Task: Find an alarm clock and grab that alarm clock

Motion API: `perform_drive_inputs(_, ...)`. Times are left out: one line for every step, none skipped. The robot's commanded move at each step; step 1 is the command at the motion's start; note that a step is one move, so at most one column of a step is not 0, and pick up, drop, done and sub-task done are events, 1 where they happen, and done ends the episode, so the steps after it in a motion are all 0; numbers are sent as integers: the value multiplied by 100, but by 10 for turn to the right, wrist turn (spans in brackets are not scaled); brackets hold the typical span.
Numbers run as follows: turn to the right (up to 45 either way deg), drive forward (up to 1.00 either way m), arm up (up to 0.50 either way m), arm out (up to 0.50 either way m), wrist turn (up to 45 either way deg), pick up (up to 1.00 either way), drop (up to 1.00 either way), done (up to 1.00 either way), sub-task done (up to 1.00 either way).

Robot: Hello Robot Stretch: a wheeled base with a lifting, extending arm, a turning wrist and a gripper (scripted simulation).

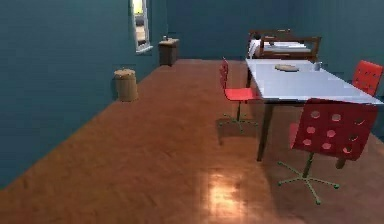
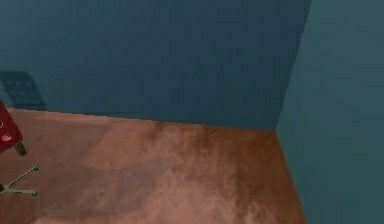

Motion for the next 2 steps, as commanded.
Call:
perform_drive_inputs(0,20,0,0,0,0,0,0,0)
perform_drive_inputs(0,100,0,0,0,0,0,0,0)
